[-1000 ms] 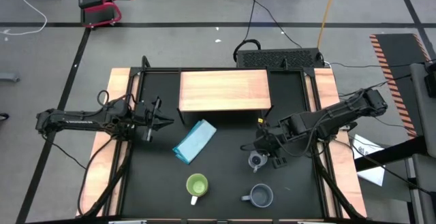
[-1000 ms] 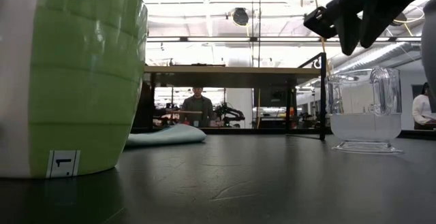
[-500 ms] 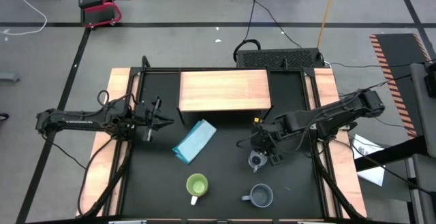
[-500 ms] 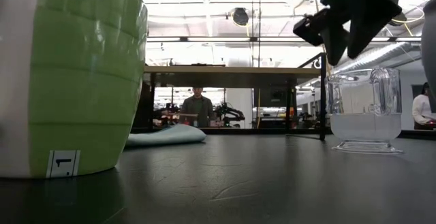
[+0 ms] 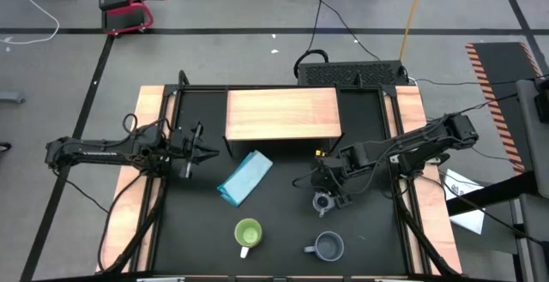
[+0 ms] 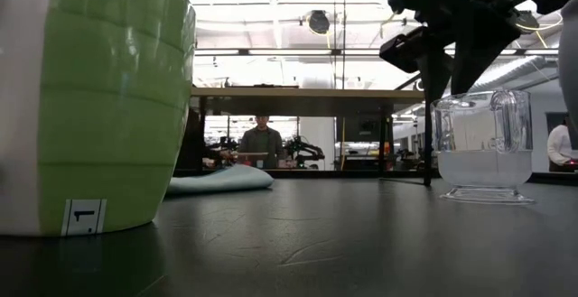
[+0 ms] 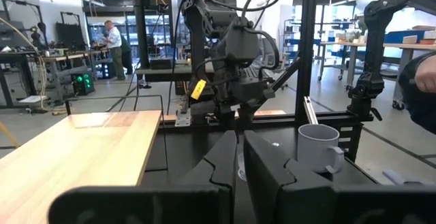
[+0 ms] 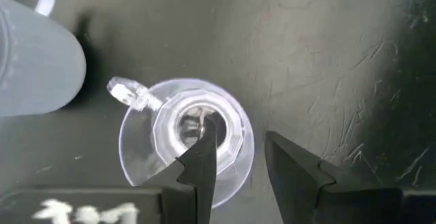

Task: Stack small to large cups/mugs on shelf
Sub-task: Put the transparent mug on the shelf

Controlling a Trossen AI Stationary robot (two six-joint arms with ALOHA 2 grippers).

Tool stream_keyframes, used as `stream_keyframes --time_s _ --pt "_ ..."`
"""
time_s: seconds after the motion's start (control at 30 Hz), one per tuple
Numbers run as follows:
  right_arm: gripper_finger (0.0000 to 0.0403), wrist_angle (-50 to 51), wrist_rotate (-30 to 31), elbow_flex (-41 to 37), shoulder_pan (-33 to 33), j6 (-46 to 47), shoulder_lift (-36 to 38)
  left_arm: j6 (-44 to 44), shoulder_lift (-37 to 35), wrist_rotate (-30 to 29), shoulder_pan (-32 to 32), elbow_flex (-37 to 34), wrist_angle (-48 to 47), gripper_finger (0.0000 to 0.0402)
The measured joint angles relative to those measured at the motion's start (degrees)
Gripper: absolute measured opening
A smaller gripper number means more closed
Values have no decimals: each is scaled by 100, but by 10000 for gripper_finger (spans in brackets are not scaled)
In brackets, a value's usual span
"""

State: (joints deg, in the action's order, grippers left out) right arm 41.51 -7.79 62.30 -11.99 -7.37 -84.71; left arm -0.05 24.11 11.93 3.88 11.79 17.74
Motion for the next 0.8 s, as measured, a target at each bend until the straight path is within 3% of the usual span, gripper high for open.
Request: stream_keyframes --time_s 0.8 --pt "118 -278 -2 -315 2 65 -74 33 -1 1 0 -2 -53 31"
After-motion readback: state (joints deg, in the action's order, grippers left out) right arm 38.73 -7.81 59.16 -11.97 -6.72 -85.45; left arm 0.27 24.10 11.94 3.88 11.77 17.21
